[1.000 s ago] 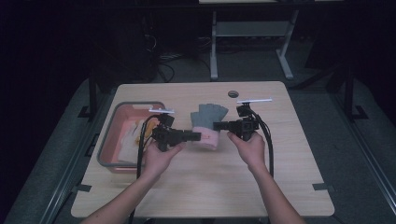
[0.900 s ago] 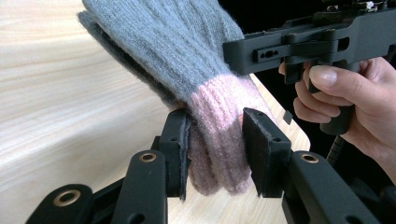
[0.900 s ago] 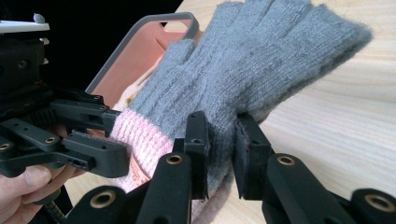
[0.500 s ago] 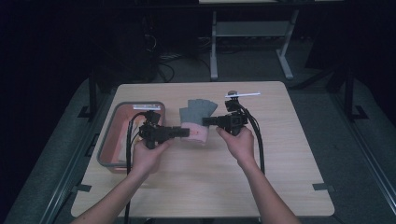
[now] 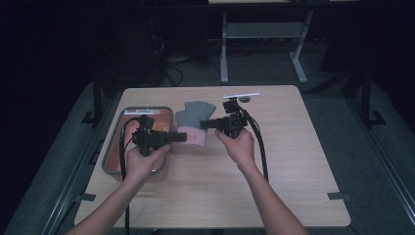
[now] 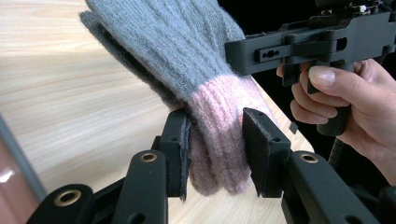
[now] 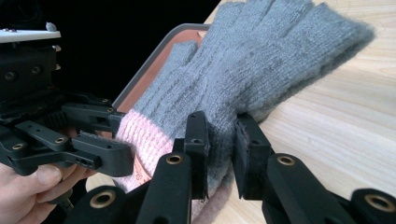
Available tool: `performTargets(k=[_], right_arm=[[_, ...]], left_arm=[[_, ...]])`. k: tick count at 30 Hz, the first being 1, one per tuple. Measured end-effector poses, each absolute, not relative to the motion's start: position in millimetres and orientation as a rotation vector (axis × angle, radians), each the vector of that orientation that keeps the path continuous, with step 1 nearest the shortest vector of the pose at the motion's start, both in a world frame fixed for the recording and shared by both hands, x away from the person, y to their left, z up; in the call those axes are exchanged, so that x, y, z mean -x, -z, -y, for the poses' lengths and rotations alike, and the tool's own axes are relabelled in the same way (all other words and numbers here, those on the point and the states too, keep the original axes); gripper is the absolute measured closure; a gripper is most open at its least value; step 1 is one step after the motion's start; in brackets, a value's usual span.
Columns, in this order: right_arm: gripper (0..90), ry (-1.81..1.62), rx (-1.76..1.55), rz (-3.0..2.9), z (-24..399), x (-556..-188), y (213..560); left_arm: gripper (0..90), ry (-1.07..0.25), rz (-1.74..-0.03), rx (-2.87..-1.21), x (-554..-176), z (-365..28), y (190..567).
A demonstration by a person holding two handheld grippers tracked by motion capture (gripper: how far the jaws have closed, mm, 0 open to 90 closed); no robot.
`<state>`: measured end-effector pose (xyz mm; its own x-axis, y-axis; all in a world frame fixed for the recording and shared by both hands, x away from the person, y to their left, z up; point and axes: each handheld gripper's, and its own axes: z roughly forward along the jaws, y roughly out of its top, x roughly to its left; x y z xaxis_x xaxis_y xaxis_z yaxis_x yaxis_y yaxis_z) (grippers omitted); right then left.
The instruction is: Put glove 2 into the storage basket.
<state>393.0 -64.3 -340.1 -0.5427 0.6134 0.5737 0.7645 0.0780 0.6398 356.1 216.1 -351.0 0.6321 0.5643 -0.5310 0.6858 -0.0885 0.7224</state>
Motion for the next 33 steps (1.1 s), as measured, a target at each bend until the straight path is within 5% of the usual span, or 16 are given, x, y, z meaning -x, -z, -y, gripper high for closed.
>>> performTargets(k=[33], right_arm=[[76.9,1.444,1.321,2.193,14,-408,334]], left_arm=[[62.6,0.108,-1.077,-1.708,-352,-263,350]])
